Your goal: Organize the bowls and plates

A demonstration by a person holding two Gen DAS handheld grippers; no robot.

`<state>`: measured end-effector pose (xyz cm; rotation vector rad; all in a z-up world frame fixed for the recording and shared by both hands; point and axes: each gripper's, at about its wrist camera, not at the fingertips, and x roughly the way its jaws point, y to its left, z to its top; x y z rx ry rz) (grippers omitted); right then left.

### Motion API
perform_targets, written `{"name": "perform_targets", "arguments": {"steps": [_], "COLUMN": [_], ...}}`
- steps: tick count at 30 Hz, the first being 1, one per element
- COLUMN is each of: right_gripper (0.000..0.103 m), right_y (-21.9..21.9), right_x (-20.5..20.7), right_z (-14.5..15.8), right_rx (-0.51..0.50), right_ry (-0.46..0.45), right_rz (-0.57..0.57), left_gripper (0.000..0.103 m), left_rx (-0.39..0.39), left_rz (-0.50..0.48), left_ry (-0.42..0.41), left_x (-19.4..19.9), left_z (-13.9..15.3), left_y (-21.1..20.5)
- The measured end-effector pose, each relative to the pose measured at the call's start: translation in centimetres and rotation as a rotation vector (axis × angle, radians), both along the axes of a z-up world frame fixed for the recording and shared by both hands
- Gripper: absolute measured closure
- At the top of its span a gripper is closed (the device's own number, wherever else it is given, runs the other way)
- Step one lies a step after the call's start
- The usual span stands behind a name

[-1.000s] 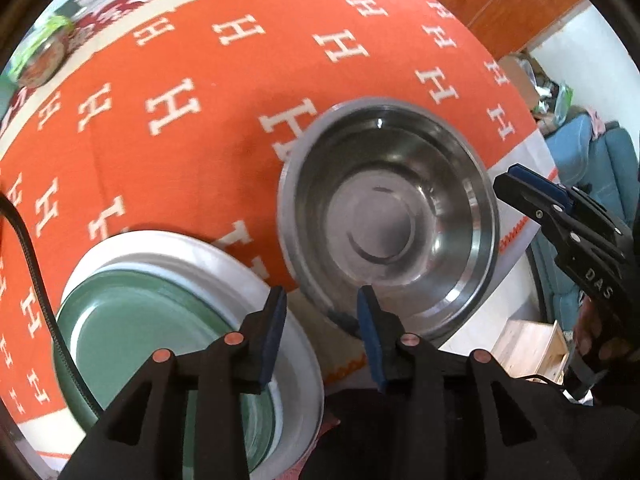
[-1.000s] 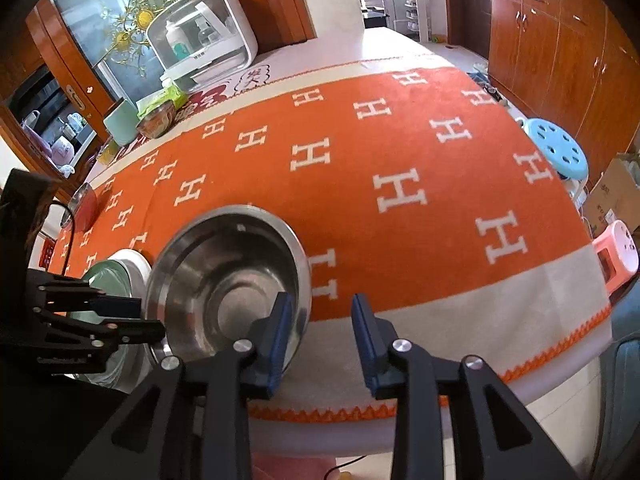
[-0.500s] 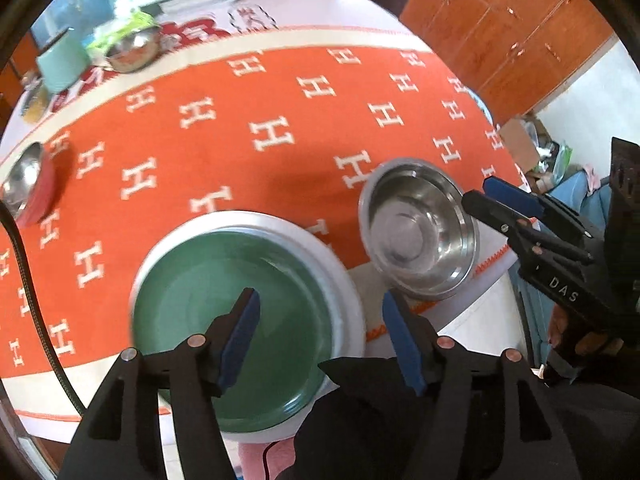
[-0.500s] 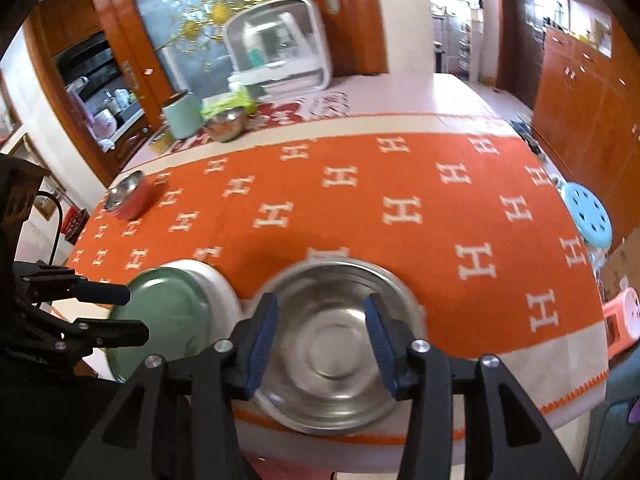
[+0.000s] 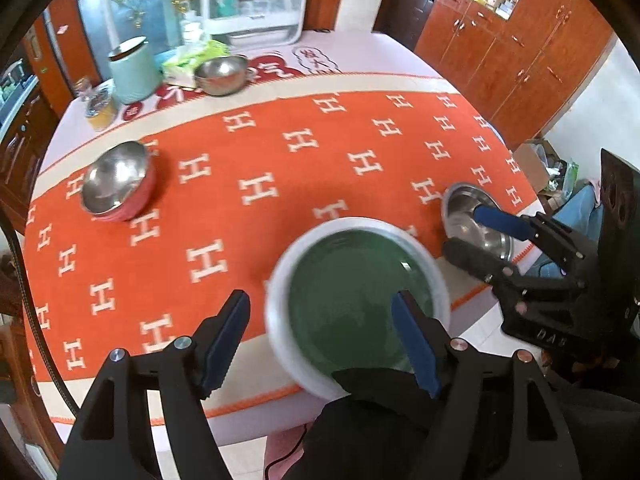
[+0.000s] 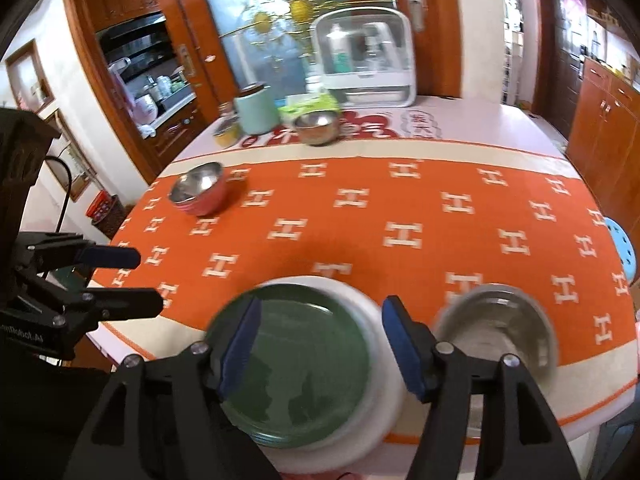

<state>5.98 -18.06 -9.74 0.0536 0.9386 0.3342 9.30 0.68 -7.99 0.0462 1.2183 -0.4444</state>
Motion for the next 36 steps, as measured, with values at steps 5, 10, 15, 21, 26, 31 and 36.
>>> {"name": "perform_targets", "arguments": {"steps": [5, 10, 15, 21, 26, 31, 36], "right_gripper": [0.038, 0.037, 0.036, 0.036, 0.036, 0.036, 0.036], "right_y": [5.0, 9.5, 13.5, 17.3, 19.9, 22.1, 23.5], "right_x": [0.0, 0.5, 2.0, 4.4, 7.1, 10.0, 12.6], "right_z": [0.2, 0.3, 0.4, 1.0, 1.5, 1.4, 0.5], "right_rx": [0.001, 0.009, 0.012, -0.003, -0.017, -0.073, -0.136], "right_ry": [-0.018, -0.044, -0.057, -0.076, -0.088, -0.107, -0.118], "right_rz": [0.031, 0.047, 0.066, 0.097, 0.115, 0.12, 0.109], "left_gripper": [0.029, 0.029, 0.029, 0.029, 0.028, 0.028, 0.028], "left_rx": [0.006, 0.03, 0.05, 0.066, 0.088, 0.079, 0.074], "left_rz": [-0.002, -0.015, 0.009, 0.057, 0.08, 0.113, 0.146], "left_ry": [-0.028, -0.052, -0.054, -0.042, -0.056, -0.036, -0.024], "left_x": [-0.1, 0.3, 2.1, 5.2, 7.7, 10.9, 13.8], "left_z": [0.2, 0.1, -0.1, -0.2, -0.4, -1.2, -2.5], "left_y": [5.0, 8.8, 12.8, 17.4, 20.0, 22.2, 23.4]}}
